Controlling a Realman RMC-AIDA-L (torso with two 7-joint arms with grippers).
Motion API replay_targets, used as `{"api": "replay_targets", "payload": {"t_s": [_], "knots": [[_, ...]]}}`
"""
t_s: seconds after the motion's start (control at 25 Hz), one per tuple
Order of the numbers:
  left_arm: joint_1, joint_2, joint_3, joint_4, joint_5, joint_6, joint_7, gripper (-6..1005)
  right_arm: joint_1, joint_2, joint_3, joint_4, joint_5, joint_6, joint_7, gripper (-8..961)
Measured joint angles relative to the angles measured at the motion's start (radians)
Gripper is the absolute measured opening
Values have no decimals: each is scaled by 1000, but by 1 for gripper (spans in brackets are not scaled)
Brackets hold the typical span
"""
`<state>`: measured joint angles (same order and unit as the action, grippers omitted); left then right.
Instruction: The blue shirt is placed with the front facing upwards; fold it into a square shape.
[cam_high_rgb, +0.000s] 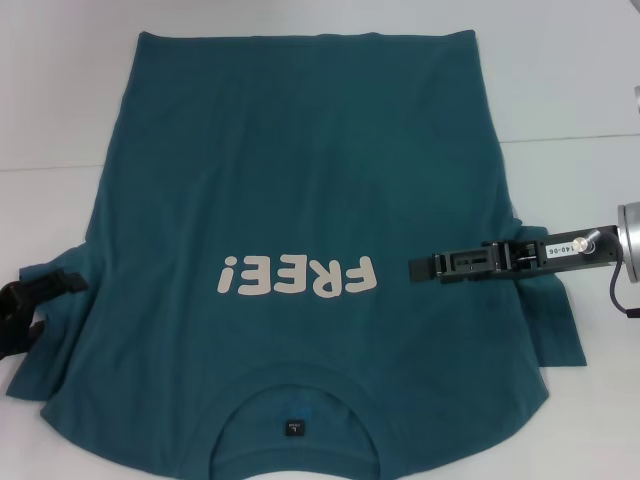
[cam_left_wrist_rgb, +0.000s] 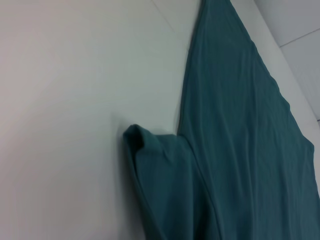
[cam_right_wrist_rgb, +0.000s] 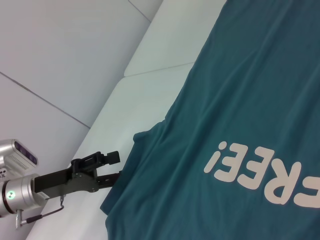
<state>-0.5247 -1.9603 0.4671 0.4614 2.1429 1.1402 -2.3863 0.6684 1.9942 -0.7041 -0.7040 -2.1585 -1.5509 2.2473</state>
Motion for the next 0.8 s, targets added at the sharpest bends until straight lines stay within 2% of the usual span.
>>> {"api": "replay_targets", "payload": {"t_s": [0.8], "knots": [[15,5,11,-1,26,1,-18,925,-1,0,3,0,0,10,-2,888]]}}
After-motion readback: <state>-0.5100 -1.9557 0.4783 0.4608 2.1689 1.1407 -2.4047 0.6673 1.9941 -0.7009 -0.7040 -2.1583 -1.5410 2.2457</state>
